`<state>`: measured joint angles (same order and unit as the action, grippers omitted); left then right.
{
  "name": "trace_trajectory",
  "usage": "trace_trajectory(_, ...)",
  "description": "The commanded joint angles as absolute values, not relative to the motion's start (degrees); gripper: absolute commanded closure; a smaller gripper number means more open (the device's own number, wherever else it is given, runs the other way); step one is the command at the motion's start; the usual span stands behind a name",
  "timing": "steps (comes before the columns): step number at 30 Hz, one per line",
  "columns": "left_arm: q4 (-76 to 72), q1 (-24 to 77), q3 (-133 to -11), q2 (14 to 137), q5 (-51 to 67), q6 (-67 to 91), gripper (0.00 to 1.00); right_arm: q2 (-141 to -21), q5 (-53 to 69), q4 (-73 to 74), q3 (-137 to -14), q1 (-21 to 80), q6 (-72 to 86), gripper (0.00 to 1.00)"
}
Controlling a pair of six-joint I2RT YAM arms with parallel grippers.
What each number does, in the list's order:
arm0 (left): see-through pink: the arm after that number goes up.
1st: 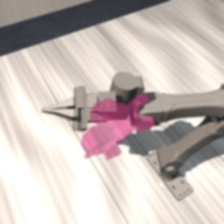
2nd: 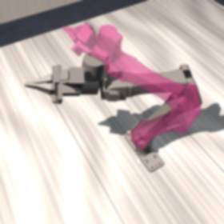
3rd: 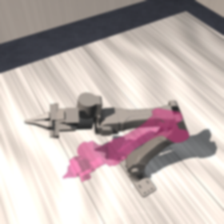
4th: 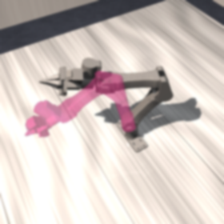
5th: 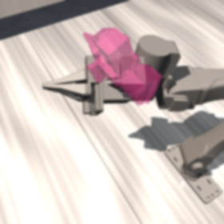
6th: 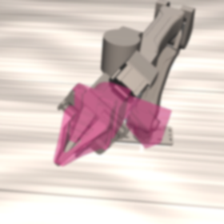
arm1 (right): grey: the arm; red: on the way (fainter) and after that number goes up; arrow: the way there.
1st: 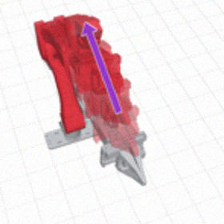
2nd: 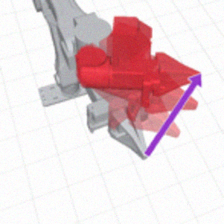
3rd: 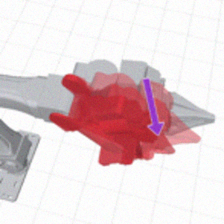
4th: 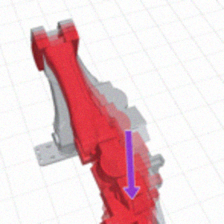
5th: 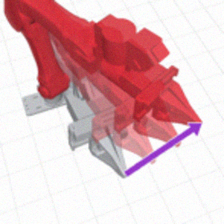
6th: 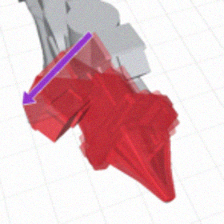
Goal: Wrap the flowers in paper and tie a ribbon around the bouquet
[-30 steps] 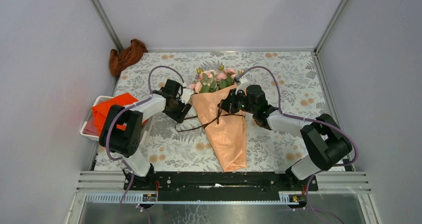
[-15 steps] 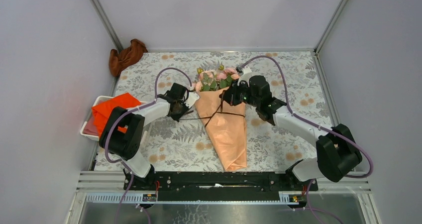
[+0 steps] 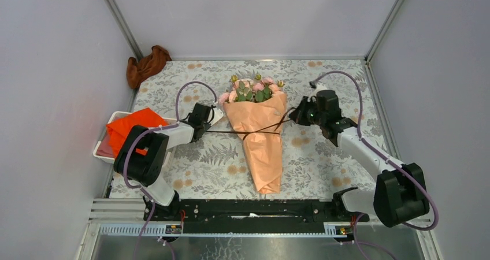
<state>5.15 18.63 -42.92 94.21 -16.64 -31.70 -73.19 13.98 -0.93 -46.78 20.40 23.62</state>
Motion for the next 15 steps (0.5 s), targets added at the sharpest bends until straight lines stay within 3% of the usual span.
trace_trajectory(1,1.26,17.06,-35.69,95.29,-22.12,-36.38,1.00,-68.20,9.48,0.56,-39.49,12.66,28.09,1.00)
trace_trajectory(8,-6.69,14.09,-32.03,96.31,-26.58,-41.40,1.00,-64.13,10.76,-0.81,-29.91,0.45,29.30,1.00)
trace_trajectory(15,-13.83,11.25,-30.08,96.53,-29.34,-46.60,1.00,-67.96,14.60,-5.00,-25.89,-9.34,29.63,1.00)
